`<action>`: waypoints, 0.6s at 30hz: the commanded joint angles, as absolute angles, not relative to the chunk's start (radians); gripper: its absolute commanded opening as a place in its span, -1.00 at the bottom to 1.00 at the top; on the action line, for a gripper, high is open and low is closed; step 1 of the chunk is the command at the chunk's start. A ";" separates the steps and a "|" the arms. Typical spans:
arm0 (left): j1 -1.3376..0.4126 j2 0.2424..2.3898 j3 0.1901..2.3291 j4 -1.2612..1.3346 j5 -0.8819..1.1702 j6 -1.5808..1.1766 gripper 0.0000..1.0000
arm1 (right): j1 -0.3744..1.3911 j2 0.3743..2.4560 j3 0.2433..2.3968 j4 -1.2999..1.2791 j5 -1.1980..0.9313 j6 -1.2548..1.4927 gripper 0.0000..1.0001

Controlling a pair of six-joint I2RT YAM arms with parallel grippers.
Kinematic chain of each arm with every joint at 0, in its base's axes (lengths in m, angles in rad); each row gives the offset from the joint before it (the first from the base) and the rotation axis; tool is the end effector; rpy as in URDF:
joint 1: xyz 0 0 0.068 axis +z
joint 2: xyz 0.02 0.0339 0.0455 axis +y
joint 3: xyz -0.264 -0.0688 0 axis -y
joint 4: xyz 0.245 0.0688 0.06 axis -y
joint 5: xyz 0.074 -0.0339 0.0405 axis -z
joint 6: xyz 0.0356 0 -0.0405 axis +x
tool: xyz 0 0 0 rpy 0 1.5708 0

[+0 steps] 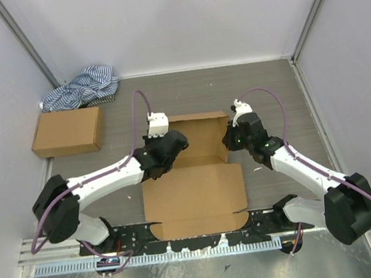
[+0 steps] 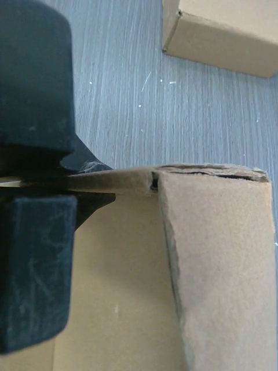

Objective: Fold the paper box

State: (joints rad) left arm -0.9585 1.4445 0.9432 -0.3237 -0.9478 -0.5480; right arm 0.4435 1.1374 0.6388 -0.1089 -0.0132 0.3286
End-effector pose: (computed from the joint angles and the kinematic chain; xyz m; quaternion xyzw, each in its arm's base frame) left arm 0.1931 -0.2246 0.2407 0.0061 0.8451 0.0883 0.5272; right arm 0.2193 0.1047 0.2261 -0.0539 0.8846 0.1798 0.4269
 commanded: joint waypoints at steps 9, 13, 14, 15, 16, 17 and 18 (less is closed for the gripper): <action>-0.990 1.496 1.039 -0.597 -1.038 -0.735 -0.73 | 0.491 1.124 0.738 -0.172 0.027 0.462 -0.98; -1.000 1.470 1.034 -0.585 -0.975 -0.737 -0.48 | 0.493 1.150 0.760 -0.187 0.025 0.508 -0.98; -1.005 1.459 1.031 -0.580 -0.968 -0.736 -0.39 | 0.492 1.156 0.765 -0.192 0.031 0.513 -0.97; -1.008 1.444 1.024 -0.572 -0.957 -0.734 -0.30 | 0.494 1.161 0.771 -0.199 0.035 0.516 -0.97; -1.010 1.430 1.019 -0.564 -0.944 -0.731 -0.20 | 0.494 1.164 0.775 -0.206 0.042 0.518 -0.96; -1.011 1.416 1.012 -0.554 -0.930 -0.726 -0.17 | 0.494 1.166 0.779 -0.212 0.050 0.520 -0.96; -1.011 1.402 1.003 -0.543 -0.915 -0.718 -0.15 | 0.494 1.167 0.782 -0.218 0.058 0.521 -0.96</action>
State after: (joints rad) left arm -1.0008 1.4761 1.0191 -0.5674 -0.9596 -0.7246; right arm 0.4854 1.1717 0.7151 -0.2394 0.0353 0.4709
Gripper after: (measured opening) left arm 0.401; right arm 0.098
